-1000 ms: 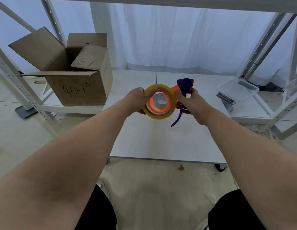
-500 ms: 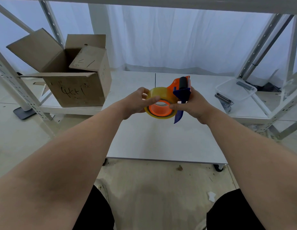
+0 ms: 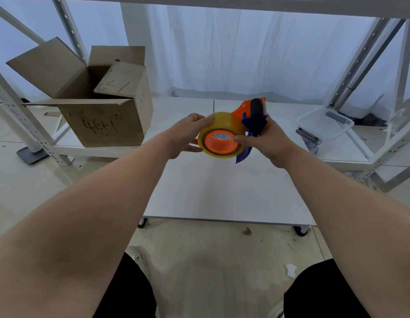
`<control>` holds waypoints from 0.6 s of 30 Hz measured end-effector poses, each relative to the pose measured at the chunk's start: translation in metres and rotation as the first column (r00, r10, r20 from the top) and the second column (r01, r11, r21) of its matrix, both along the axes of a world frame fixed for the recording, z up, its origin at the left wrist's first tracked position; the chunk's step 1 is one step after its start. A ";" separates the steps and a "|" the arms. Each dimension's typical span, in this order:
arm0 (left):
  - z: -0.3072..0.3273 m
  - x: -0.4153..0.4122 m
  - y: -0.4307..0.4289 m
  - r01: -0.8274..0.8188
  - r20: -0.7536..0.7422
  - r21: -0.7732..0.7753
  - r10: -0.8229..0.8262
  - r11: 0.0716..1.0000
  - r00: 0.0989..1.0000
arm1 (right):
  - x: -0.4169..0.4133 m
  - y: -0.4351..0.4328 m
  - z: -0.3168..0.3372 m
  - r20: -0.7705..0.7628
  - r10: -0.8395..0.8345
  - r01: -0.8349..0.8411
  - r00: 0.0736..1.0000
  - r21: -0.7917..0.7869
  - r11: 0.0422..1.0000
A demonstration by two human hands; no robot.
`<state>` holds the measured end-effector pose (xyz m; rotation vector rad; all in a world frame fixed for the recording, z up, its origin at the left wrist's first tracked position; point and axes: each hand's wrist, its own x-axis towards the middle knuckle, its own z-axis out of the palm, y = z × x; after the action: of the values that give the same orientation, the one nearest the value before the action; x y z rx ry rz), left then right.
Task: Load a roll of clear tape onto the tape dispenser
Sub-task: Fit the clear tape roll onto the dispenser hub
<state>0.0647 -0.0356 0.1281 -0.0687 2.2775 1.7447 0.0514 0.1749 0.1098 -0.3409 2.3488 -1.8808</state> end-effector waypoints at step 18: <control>0.006 -0.001 0.005 -0.051 -0.041 0.023 0.052 0.998 0.998 | 0.007 -0.009 0.015 0.077 0.121 -0.114 0.990 -0.086 0.990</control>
<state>0.0633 -0.0301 0.1342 -0.0891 2.3050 1.8127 0.0583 0.1663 0.1248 -0.3926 2.1554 -1.9012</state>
